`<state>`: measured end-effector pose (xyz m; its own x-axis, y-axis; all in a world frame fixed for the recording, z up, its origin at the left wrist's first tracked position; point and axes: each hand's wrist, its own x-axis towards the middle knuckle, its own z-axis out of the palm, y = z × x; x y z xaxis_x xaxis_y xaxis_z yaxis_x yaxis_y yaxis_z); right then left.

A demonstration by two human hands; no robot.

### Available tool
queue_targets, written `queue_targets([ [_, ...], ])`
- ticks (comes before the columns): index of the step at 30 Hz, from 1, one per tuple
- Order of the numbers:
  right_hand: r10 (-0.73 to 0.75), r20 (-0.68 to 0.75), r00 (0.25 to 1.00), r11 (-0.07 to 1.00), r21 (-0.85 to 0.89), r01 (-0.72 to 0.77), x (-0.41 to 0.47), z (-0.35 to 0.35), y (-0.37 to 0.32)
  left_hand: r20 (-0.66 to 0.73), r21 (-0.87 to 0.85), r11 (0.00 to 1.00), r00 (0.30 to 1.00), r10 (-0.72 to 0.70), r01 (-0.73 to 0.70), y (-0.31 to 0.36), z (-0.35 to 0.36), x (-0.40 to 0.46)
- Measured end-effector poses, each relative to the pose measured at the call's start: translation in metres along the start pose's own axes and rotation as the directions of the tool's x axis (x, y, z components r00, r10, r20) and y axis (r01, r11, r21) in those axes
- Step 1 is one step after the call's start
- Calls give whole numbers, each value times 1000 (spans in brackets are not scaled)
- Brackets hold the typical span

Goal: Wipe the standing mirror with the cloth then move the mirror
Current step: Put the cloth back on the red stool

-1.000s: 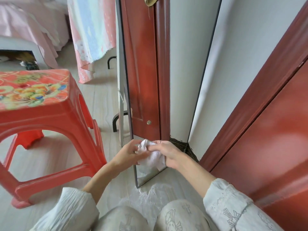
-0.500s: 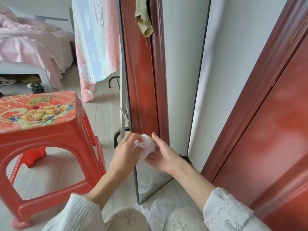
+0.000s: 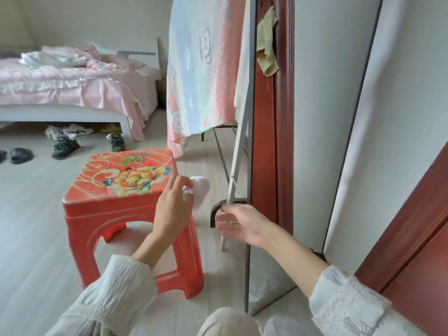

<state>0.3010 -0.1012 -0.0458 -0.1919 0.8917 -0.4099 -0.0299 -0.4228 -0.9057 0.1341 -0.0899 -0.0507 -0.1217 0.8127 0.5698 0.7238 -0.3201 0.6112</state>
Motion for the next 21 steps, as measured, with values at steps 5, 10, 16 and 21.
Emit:
queue_targets([
  [5, -39, 8, 999, 985, -170, 40, 43, 39, -21, -186, 34, 987, 972, -146, 155, -65, -36, 40],
  [10, -93, -10, 996, 961, -262, 87, 106, 57, -39, -275, 30, 952, 918, -287, 306, -123, -33, 78],
  [16, 22, 28, 999, 969, -247, -14, 145, 68, -60, -132, 155, 809, 823, -552, 567, -155, -33, 101],
  [21, 147, 74, 986, 951, -285, -121, 99, 75, -133, -59, 270, 672, 709, -703, 689, -94, -80, 142],
])
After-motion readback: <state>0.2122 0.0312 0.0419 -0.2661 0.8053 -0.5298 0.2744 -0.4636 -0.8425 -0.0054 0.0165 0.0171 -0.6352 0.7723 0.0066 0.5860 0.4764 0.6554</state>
